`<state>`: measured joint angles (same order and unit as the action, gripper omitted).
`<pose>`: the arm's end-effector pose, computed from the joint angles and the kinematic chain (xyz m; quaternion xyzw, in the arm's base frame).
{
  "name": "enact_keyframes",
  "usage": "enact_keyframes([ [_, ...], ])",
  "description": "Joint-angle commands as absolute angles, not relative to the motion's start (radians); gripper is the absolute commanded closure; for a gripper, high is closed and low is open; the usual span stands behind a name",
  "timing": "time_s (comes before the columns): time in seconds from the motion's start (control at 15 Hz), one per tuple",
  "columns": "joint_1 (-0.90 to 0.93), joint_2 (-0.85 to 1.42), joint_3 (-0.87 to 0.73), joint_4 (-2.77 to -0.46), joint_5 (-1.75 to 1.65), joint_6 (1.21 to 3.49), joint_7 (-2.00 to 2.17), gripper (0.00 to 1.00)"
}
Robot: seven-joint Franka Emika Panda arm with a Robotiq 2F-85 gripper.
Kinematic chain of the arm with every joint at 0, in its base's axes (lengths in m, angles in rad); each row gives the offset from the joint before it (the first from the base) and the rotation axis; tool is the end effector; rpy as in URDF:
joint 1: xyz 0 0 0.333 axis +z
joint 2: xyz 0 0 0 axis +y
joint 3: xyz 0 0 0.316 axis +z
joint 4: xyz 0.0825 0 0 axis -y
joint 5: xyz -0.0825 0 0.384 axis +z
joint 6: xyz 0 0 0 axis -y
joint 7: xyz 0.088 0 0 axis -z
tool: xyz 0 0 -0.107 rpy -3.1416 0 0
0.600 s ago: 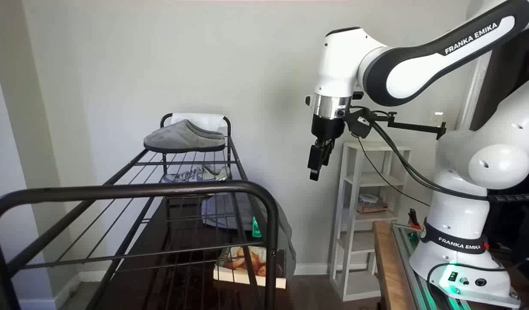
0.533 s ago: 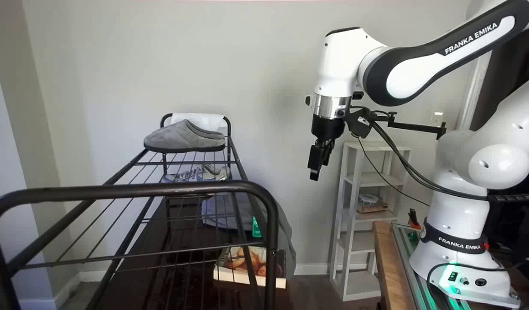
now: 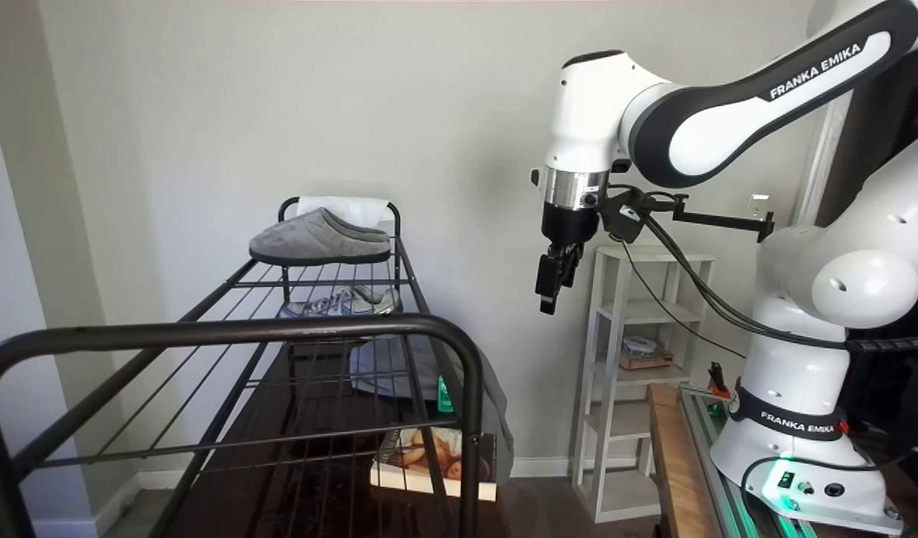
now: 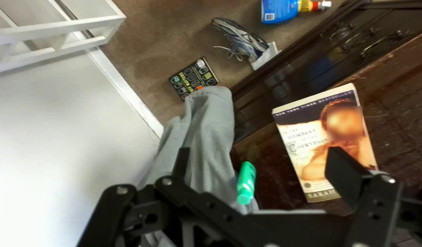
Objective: Put the blue bottle on the book and put the grey cloth on the top rack
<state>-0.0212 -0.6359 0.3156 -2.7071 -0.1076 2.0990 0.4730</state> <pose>0.3364 0.0905 0.4114 0.9862 -0.0903 0.0476 0.1303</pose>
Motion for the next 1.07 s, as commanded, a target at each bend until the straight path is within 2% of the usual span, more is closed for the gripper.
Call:
enact_keyframes([
  [0.0, -0.057, -0.559, 0.269, -2.729, -0.165, 2.144, 0.481, 0.0],
  [0.53, -0.032, -0.397, 0.052, -2.759, -0.099, 2.613, 0.182, 0.0],
  [1.0, 0.007, -0.241, -0.046, -2.76, -0.054, 2.756, -0.087, 0.0],
])
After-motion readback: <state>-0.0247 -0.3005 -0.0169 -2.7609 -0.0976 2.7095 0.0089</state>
